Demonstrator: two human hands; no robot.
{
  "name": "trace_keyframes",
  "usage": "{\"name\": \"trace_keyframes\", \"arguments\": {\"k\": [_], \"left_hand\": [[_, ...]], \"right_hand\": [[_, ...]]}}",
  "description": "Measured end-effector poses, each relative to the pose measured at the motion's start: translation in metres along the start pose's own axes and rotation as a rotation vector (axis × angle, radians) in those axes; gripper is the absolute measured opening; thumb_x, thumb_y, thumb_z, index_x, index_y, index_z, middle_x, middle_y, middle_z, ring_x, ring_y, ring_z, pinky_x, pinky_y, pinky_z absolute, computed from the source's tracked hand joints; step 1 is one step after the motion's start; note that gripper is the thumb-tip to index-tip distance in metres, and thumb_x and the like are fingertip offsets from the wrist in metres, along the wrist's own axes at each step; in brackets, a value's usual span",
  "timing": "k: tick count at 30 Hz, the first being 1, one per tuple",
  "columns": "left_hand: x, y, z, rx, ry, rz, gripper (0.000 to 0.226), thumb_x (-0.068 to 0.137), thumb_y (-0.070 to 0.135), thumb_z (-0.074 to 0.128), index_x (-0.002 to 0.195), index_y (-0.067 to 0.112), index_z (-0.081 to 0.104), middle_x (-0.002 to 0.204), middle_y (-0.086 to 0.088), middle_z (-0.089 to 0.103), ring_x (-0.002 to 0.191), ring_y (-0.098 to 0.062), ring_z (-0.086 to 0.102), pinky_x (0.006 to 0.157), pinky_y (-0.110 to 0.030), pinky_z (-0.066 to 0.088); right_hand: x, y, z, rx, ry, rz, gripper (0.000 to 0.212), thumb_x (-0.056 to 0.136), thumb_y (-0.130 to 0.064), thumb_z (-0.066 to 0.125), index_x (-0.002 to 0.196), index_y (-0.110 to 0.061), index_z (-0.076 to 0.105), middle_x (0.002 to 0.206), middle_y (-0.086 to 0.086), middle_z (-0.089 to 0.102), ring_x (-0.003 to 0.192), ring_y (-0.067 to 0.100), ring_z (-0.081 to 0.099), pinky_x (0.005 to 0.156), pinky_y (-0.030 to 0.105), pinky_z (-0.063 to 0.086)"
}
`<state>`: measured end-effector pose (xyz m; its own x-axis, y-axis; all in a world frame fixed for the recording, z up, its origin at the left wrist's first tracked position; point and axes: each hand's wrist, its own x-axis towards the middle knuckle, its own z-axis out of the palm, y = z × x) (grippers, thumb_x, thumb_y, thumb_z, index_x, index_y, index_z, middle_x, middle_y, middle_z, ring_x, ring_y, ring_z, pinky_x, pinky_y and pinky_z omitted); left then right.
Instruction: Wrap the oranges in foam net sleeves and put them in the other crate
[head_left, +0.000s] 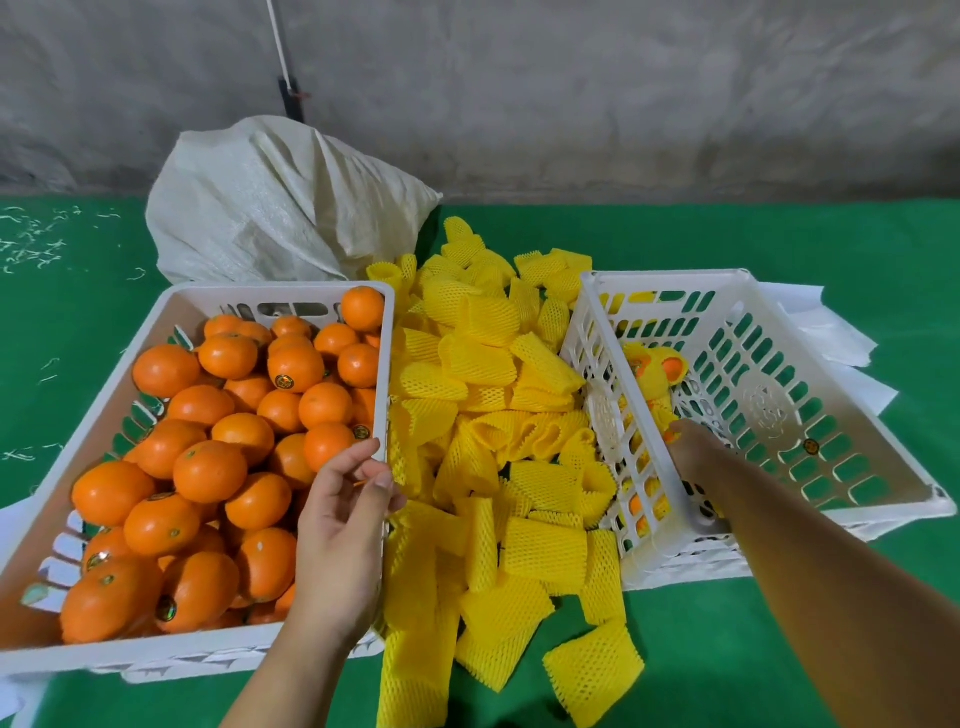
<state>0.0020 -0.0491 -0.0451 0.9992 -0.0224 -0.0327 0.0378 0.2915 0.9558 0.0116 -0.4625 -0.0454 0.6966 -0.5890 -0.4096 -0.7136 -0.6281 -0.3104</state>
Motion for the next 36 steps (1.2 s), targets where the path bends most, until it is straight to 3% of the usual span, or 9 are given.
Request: {"name": "trace_keyframes", "arguments": {"k": [3,6,10,12,15,18,23,29,36], "left_hand": [[0.0,0.003,0.001,-0.08,0.035,-0.057,0.033,0.093,0.04,0.073,0.125,0.034,0.071,0.103,-0.003,0.068,0.093,-0.017,0.067,0.081,-0.033,0.056],[0.001,0.006,0.003,-0.164,0.042,-0.09,0.029,0.093,0.036,0.073,0.122,0.031,0.073,0.106,-0.006,0.068,0.095,-0.017,0.065,0.082,-0.033,0.057],[0.006,0.006,0.002,-0.195,0.007,-0.09,0.018,0.099,0.027,0.069,0.116,0.03,0.075,0.103,-0.005,0.065,0.094,-0.017,0.066,0.08,-0.031,0.06],[0.018,0.013,-0.014,0.156,-0.038,0.053,0.017,0.105,0.025,0.065,0.118,0.035,0.071,0.11,0.002,0.069,0.096,-0.015,0.07,0.077,-0.032,0.061],[0.041,0.021,-0.054,1.282,-0.208,0.455,0.029,0.104,0.026,0.065,0.132,0.032,0.065,0.123,0.005,0.065,0.105,-0.02,0.064,0.086,-0.041,0.056],[0.043,0.019,-0.069,1.689,-0.344,0.334,0.058,0.101,0.043,0.065,0.155,0.031,0.048,0.142,-0.002,0.047,0.121,-0.032,0.047,0.105,-0.043,0.041],[0.041,0.007,-0.062,1.57,-0.394,0.119,0.078,0.094,0.042,0.075,0.157,0.036,0.03,0.148,-0.002,0.025,0.122,-0.032,0.041,0.103,-0.043,0.048],[0.038,0.018,-0.067,1.42,-0.315,0.21,0.062,0.084,0.037,0.087,0.138,0.031,0.057,0.138,-0.001,0.044,0.111,-0.025,0.045,0.095,-0.038,0.048],[0.015,0.052,-0.043,0.735,0.048,0.283,0.043,0.091,0.04,0.082,0.126,0.035,0.056,0.108,0.022,0.064,0.091,0.001,0.063,0.065,-0.024,0.052]], "right_hand": [[-0.014,-0.008,-0.009,0.212,0.156,-0.067,0.047,0.101,-0.017,0.054,0.147,-0.011,0.05,0.149,0.019,0.05,0.123,0.037,0.057,0.088,0.038,0.044],[-0.038,-0.035,-0.011,0.401,0.319,-0.258,0.043,0.097,-0.018,0.055,0.14,-0.02,0.055,0.14,0.011,0.054,0.091,0.021,0.063,0.071,0.029,0.046],[-0.096,-0.072,0.033,0.04,0.499,-0.826,0.032,0.093,-0.032,0.058,0.124,-0.024,0.062,0.139,0.003,0.048,0.126,0.028,0.043,0.098,0.04,0.037],[-0.119,-0.082,0.07,-0.084,0.213,-0.881,0.022,0.094,-0.036,0.064,0.116,-0.031,0.067,0.154,0.002,0.041,0.141,0.029,0.03,0.111,0.047,0.033],[-0.143,-0.095,0.111,0.103,-0.357,-0.567,0.019,0.092,-0.045,0.068,0.111,-0.045,0.069,0.168,0.003,0.023,0.154,0.024,0.007,0.119,0.04,0.016],[-0.151,-0.1,0.136,-0.09,-0.508,-0.524,0.062,0.092,-0.051,0.067,0.15,-0.045,0.045,0.171,0.007,0.011,0.157,0.031,0.002,0.123,0.04,0.015],[-0.154,-0.106,0.135,0.328,-0.153,-0.59,0.03,0.097,-0.014,0.064,0.126,-0.025,0.064,0.133,0.004,0.057,0.125,0.027,0.053,0.097,0.03,0.042],[-0.166,-0.115,0.107,0.879,-0.121,-0.565,0.067,0.097,-0.02,0.07,0.145,-0.053,0.038,0.142,-0.022,0.044,0.127,-0.01,0.042,0.093,0.016,0.043],[-0.178,-0.124,0.089,1.117,0.065,-0.494,0.032,0.096,-0.03,0.071,0.114,-0.043,0.049,0.093,-0.024,0.062,0.074,-0.012,0.057,0.062,0.01,0.047]]}}
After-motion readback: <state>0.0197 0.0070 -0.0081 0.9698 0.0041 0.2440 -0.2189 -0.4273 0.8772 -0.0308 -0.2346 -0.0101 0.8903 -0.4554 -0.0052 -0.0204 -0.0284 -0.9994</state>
